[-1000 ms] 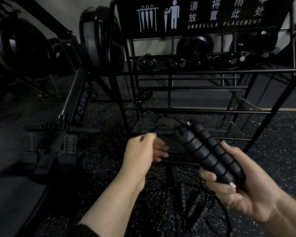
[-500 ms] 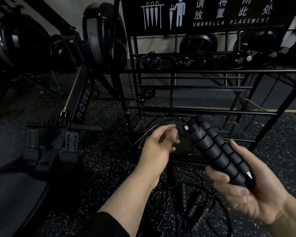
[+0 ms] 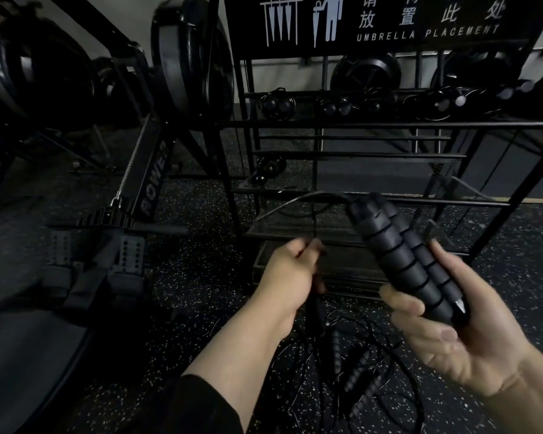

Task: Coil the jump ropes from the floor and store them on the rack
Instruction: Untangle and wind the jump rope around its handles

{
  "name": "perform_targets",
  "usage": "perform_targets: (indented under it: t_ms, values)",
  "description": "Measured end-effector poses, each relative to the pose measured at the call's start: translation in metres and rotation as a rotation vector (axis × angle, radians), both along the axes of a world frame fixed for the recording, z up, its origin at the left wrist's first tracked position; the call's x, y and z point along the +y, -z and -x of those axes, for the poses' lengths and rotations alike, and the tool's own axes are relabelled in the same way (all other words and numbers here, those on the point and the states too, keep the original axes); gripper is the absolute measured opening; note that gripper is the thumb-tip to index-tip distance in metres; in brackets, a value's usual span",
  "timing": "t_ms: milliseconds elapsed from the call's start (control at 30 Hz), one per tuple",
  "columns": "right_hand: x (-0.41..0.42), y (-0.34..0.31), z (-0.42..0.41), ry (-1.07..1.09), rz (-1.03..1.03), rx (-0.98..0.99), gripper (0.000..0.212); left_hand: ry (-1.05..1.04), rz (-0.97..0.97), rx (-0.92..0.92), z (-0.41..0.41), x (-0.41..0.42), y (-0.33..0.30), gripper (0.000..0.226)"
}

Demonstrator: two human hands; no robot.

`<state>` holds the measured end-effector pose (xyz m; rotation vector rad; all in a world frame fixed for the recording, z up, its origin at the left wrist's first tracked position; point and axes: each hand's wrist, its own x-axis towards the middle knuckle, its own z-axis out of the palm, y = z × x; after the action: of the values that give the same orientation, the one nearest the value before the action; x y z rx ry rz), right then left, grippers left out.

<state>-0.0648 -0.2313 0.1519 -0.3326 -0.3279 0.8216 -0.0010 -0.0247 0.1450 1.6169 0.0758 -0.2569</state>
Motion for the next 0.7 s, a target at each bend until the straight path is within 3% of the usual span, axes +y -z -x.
perform_targets:
  t_ms: [233, 333, 400, 567, 633, 700]
  values:
    - [-0.031, -0.025, -0.008, 0.122, -0.032, -0.039, 0.054, 0.186, -0.670, 0.102, -0.004, 0.022, 0.056, 0.020]
    - [-0.036, -0.030, -0.008, 0.141, -0.053, -0.048, 0.051, 0.336, -1.052, 0.130, -0.013, 0.035, 0.095, 0.032]
    - [-0.038, -0.032, -0.007, 0.144, -0.063, -0.059, 0.050, 0.360, -1.184, 0.196, -0.013, 0.047, 0.115, 0.030]
    - [-0.041, -0.032, -0.008, 0.138, -0.027, -0.066, 0.056, 0.421, -1.313, 0.307, -0.012, 0.061, 0.142, 0.029]
    - [-0.041, -0.029, -0.009, 0.137, -0.003, -0.063, 0.059, 0.349, -1.245, 0.309, -0.012, 0.061, 0.143, 0.037]
    - [-0.039, -0.025, -0.009, 0.130, 0.015, -0.064, 0.059, 0.181, -1.059, 0.294, -0.016, 0.060, 0.136, 0.047]
